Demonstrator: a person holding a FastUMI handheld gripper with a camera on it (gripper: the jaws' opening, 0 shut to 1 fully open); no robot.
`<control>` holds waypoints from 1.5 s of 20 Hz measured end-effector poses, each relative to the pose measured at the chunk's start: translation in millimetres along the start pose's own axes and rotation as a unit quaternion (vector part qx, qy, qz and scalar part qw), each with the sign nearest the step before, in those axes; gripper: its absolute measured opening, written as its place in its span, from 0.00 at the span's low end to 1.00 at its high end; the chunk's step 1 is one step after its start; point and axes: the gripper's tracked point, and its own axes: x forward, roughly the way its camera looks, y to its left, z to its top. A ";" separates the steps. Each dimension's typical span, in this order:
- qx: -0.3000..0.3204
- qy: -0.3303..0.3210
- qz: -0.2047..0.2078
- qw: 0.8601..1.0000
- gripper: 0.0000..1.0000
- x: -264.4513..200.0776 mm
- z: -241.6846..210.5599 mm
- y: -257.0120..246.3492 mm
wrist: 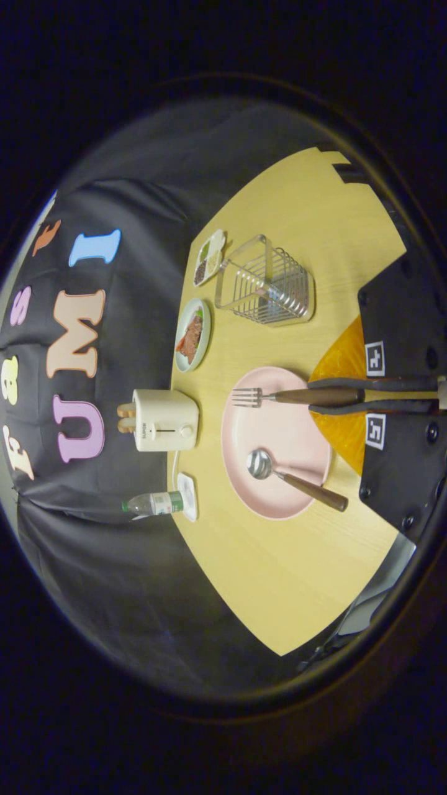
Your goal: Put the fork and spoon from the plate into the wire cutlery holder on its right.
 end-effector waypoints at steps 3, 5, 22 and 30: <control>-0.005 0.004 -0.005 1.000 0.08 -7.9 11.0 -3.0; -0.002 0.008 -0.008 1.000 0.08 -12.9 20.4 -4.2; 0.180 0.165 -0.181 0.953 0.08 -60.2 72.7 -76.4; 0.279 0.265 -0.192 0.903 0.08 -43.2 63.4 -82.3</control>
